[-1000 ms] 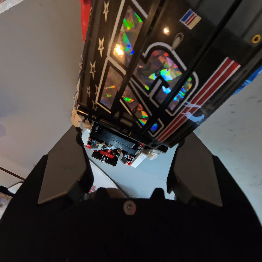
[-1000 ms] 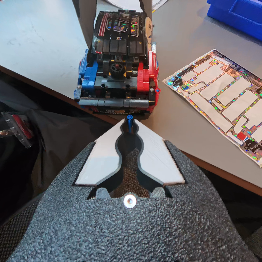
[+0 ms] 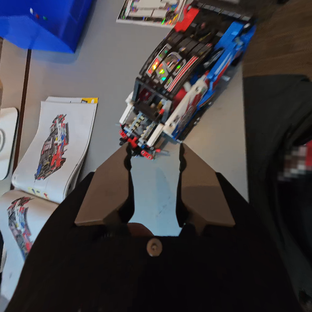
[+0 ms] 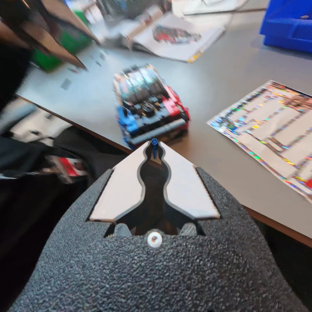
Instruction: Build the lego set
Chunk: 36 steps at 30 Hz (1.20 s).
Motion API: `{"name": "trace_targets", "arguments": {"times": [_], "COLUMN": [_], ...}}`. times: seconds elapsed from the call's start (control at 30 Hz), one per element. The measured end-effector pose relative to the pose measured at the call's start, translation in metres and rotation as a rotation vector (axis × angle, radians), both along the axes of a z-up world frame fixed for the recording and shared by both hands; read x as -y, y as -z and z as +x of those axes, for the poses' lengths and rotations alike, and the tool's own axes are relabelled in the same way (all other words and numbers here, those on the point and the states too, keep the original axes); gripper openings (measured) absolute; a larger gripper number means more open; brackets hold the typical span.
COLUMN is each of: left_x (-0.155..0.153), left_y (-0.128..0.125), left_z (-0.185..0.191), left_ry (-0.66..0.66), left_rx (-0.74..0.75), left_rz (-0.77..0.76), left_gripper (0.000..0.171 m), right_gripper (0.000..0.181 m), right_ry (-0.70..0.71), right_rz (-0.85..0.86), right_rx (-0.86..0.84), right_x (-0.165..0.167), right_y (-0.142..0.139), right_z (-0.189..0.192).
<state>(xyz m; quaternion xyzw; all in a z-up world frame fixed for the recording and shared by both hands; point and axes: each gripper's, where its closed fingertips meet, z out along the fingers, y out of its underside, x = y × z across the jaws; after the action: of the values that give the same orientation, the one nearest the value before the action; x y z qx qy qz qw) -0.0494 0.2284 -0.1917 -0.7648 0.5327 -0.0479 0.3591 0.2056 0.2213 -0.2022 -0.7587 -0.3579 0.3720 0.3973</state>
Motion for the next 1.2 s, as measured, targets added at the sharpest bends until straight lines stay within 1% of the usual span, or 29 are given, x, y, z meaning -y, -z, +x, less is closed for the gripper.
{"name": "trace_targets", "arguments": {"times": [0.07,0.13,0.2,0.27,0.3,0.33,0.4,0.53,0.63,0.77,0.87,0.93,1.07,1.13,1.2], "left_x": [0.020,0.038,0.049,0.056,0.060,0.066,0.078,0.085,0.083,0.081,0.075,0.072,0.068,0.069,0.068], "left_y": [-0.006,-0.012,-0.016,-0.009,-0.008,-0.009,-0.013,-0.026,-0.035,-0.045,-0.047,-0.051,-0.052,-0.052,-0.056], "left_z": [0.028,0.059,0.081,0.095,0.102,0.111,0.128,0.150,0.156,0.157,0.159,0.160,0.161,0.161,0.159], "left_ry": [0.041,0.091,0.130,0.154,0.160,0.182,0.234,0.267,0.265,0.284,0.272,0.266,0.268,0.273,0.268], "left_rx": [0.090,0.176,0.228,0.205,0.210,0.238,0.288,0.361,0.382,0.358,0.323,0.334,0.297,0.294,0.294], "left_rz": [0.025,0.055,0.107,0.111,0.105,0.092,0.069,0.037,0.068,0.226,0.322,0.368,0.426,0.437,0.472], "left_gripper": [0.037,0.036,0.032,0.035,0.037,0.036,0.028,0.029,0.025,0.017,0.019,0.017,0.008,0.000,0.000], "right_gripper": [0.006,0.006,0.006,0.007,0.006,0.006,0.007,0.006,0.006,0.006,0.006,0.006,0.006,0.006,0.006], "right_ry": [-0.080,-0.137,-0.193,-0.248,-0.261,-0.264,-0.288,-0.313,-0.327,-0.312,-0.299,-0.288,-0.290,-0.283,-0.279], "right_rz": [-0.060,-0.087,-0.088,-0.088,-0.097,-0.102,-0.104,-0.117,-0.149,-0.177,-0.217,-0.231,-0.244,-0.237,-0.224], "right_rx": [-0.172,-0.267,-0.292,-0.305,-0.309,-0.307,-0.296,-0.282,-0.321,-0.379,-0.423,-0.427,-0.438,-0.439,-0.432], "right_x": [0.019,0.035,0.050,0.064,0.069,0.072,0.079,0.088,0.090,0.084,0.078,0.075,0.074,0.072,0.072], "right_y": [-0.029,-0.049,-0.059,-0.067,-0.070,-0.071,-0.072,-0.071,-0.073,-0.076,-0.076,-0.074,-0.072,-0.075,-0.078], "right_z": [-0.012,-0.025,-0.040,-0.055,-0.062,-0.069,-0.081,-0.097,-0.104,-0.104,-0.105,-0.105,-0.108,-0.109,-0.112]}}
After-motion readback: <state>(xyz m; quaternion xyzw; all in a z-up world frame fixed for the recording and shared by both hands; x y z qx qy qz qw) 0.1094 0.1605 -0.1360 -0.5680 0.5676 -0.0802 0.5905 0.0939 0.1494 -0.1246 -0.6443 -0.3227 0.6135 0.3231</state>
